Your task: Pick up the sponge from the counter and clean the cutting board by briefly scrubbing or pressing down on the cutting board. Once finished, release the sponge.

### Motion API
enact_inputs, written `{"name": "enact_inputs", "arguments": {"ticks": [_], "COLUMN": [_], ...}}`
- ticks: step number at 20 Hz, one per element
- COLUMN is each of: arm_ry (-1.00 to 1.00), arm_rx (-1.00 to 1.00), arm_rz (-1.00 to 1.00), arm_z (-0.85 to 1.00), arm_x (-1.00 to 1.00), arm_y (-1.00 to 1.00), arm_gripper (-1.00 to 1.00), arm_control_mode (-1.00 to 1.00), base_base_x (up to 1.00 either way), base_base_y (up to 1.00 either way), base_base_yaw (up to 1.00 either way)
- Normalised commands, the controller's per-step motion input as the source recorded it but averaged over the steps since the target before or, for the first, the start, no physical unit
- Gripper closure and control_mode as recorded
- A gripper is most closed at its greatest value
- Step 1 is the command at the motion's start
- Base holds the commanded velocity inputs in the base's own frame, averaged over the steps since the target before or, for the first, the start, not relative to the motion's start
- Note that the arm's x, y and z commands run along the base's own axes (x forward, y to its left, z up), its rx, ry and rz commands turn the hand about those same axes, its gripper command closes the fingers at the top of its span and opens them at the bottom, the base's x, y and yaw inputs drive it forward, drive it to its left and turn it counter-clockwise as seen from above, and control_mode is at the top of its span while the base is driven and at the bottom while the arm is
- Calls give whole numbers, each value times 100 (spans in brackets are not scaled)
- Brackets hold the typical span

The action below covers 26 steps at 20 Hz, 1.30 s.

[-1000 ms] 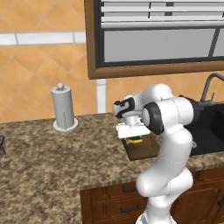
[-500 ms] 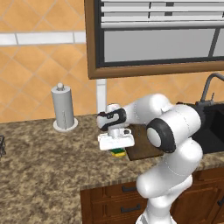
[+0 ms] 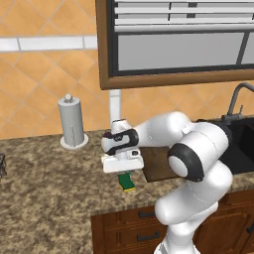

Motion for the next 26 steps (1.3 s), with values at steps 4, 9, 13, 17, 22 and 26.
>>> {"name": "enact_inputs", "arguments": {"ticks": [4,9,13,17,22,26], "arm_ry": [-41,-50,-55,-50,-46,-42], "arm_rx": [15,30,32,39,44,39], "arm_rz": [0,0,0,-1,-7,-20], "arm_z": [37,93,100,100,100,100], "arm_x": [-1,-51,-84,-63,-61,-70], "arm_y": [-10,-72,-100,-88,-72,-31], "arm_gripper": [-100,-100,-100,-100,-100,-100], "arm_control_mode": [-100,-100,-100,-100,-100,-100], "base_base_x": [0,0,0,0,0,0], "base_base_y": [0,0,0,0,0,0], "base_base_yaw": [0,0,0,0,0,0]}}
